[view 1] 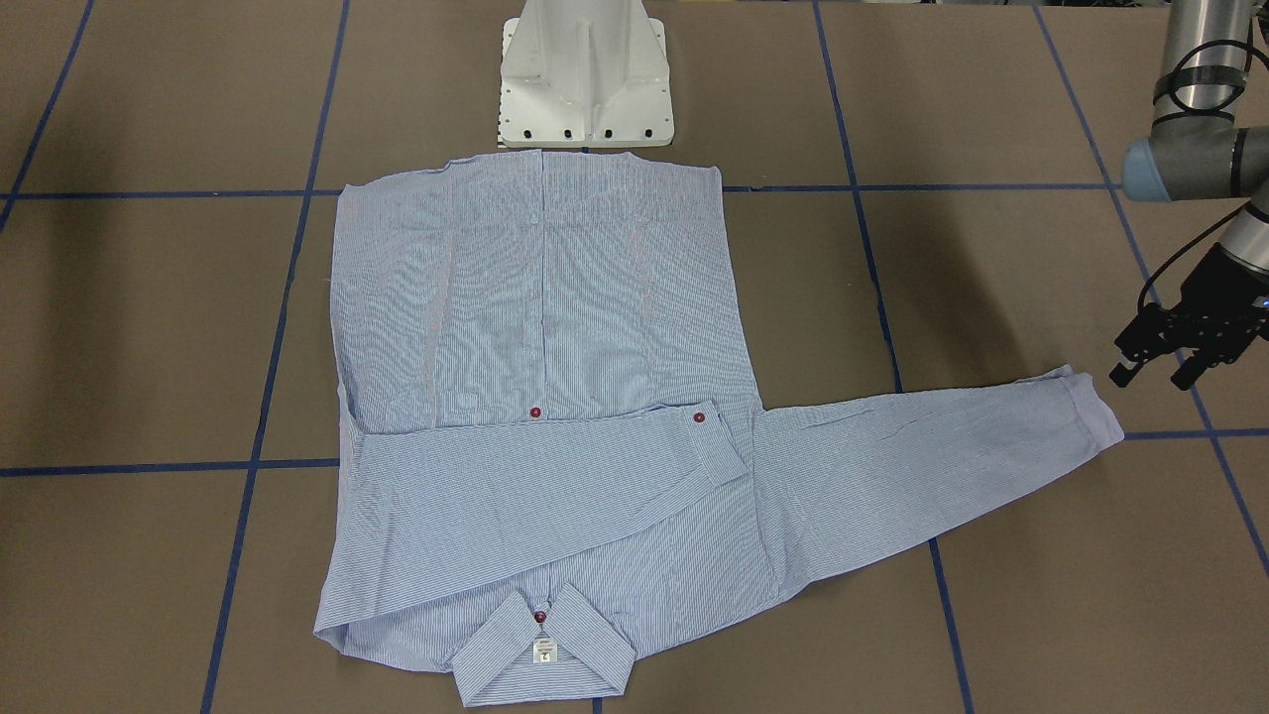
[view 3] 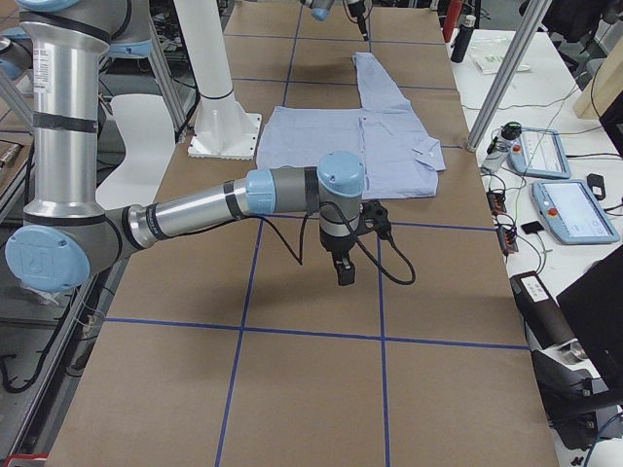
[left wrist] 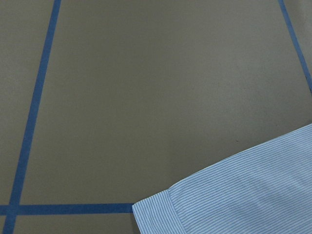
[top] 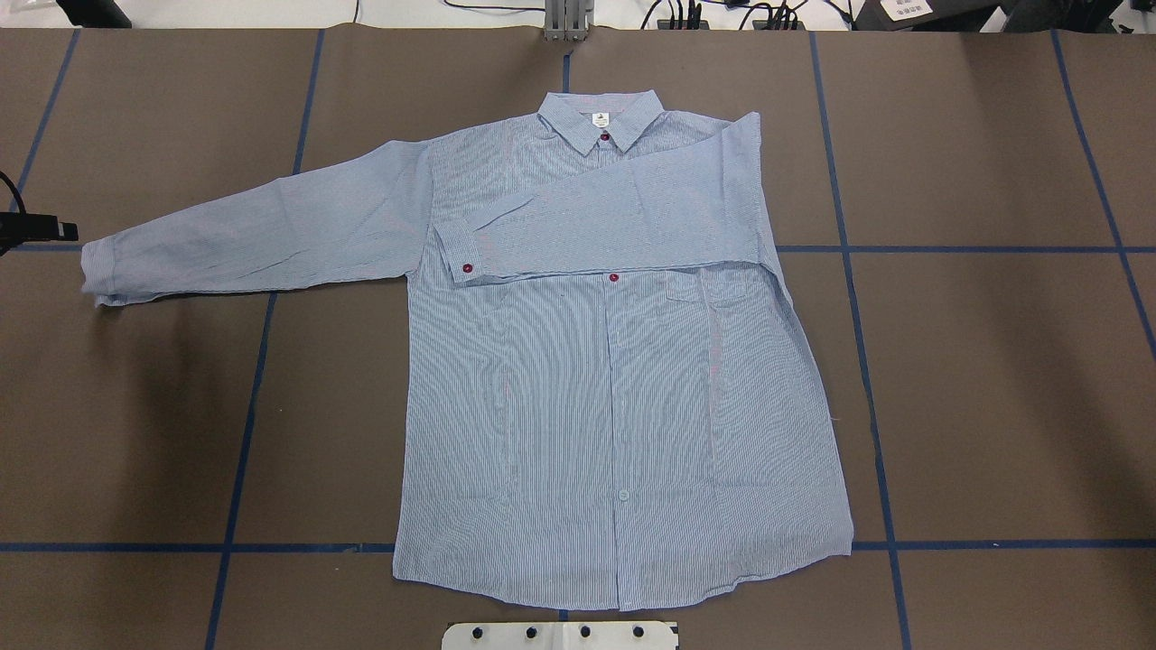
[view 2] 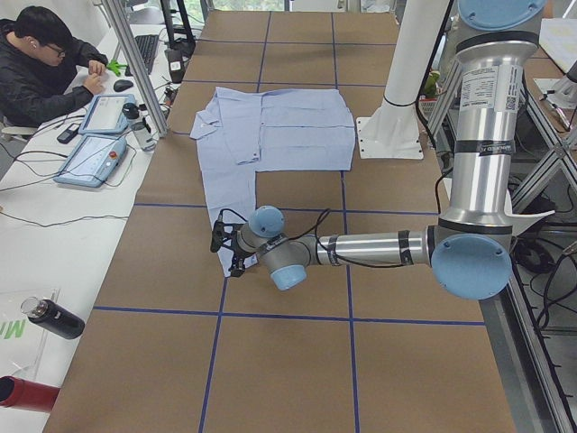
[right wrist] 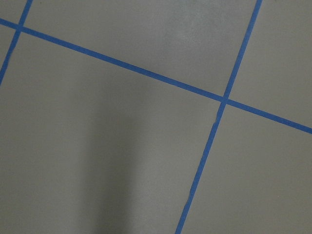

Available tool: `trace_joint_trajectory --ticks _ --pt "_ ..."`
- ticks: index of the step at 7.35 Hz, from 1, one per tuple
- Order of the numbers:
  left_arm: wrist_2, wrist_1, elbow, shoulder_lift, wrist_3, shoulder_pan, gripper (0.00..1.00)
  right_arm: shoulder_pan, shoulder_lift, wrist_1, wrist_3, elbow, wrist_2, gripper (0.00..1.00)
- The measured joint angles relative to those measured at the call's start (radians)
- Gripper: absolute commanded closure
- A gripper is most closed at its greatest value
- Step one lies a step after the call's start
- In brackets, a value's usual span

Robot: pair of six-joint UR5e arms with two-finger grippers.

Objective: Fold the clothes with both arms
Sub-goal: 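Lower the left gripper and grasp the cuff of the other sleeve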

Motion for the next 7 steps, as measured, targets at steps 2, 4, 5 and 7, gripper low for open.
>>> trace_joint_trajectory --ticks 2,4,5,7 --pt "0.029 -0.052 0.013 -0.001 -0.073 0.041 0.0 0.0 -0.001 0.0 0.001 0.0 0.0 0.0" --pt "0.036 -0.085 0.025 -0.001 -0.111 0.083 0.0 0.0 -0.001 0.0 0.002 0.0 0.0 0.0" --pt "0.047 -0.092 0.03 -0.001 -0.124 0.106 0.0 0.0 -0.001 0.0 0.002 -0.001 0.0 0.0" --pt "0.072 -0.101 0.043 -0.001 -0.133 0.13 0.0 0.0 -0.001 0.0 0.002 -0.001 0.0 0.0"
